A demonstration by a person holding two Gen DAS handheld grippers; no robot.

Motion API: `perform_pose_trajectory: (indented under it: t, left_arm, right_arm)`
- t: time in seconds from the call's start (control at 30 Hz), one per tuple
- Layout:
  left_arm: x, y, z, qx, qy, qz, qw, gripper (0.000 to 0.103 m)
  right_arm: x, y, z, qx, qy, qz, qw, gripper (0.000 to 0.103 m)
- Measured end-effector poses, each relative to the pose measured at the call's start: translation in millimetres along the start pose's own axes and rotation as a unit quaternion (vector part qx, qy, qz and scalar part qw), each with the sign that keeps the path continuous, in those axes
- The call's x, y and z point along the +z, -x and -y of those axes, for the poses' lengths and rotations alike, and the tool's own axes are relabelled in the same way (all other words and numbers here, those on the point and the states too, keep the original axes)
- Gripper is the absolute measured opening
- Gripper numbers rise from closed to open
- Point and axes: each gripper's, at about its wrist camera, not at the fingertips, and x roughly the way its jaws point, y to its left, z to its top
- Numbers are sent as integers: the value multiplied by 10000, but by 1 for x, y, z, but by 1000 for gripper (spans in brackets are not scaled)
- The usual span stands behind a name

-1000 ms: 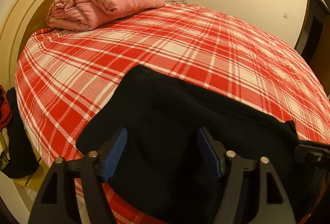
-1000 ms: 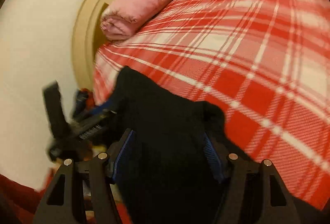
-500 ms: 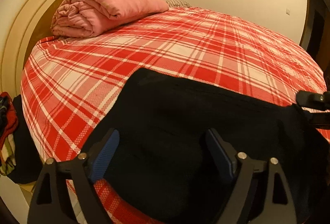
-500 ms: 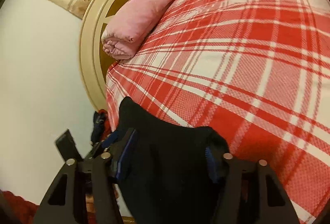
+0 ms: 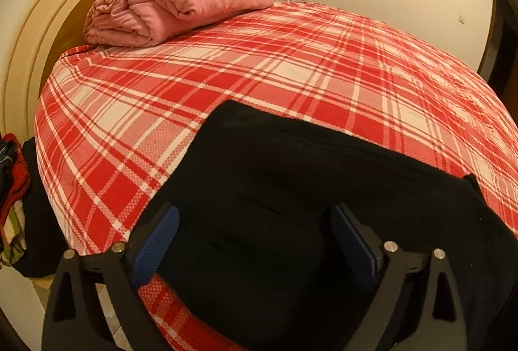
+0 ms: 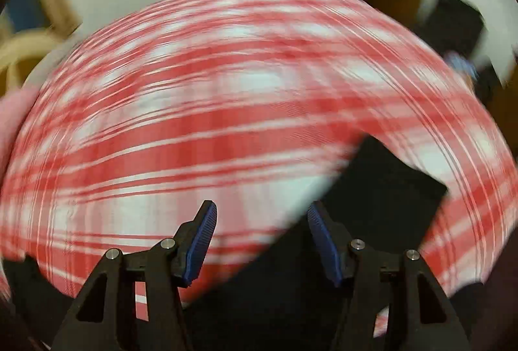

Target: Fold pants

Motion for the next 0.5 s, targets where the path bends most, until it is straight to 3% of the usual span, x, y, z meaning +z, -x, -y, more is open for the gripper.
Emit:
perform_pose_trajectory:
  t: [0.07,0.13,0.2,0.3,0.5]
  left_arm:
    - [0,0,0,13,-38,-28,10000,97]
    - [-1,0,0,9,-36,-24,10000,98]
    - [-1,-1,-1,38,-8,-31,10000,100]
    - [1,-1,1,75,-5,-74,9999,100]
    - [1,-1,2,186,85,-132,9997,100]
  right_arm:
    - [-7,25,37,168,-366,348,9986,60]
    - [-11,46,70,-15,-391,562,9977,60]
    - [-4,55,98,-188,-290,490,9982,60]
    - [15,60,145,-71,-536,193,9983,60]
    - [5,51,207,31,-996,-139,9949,60]
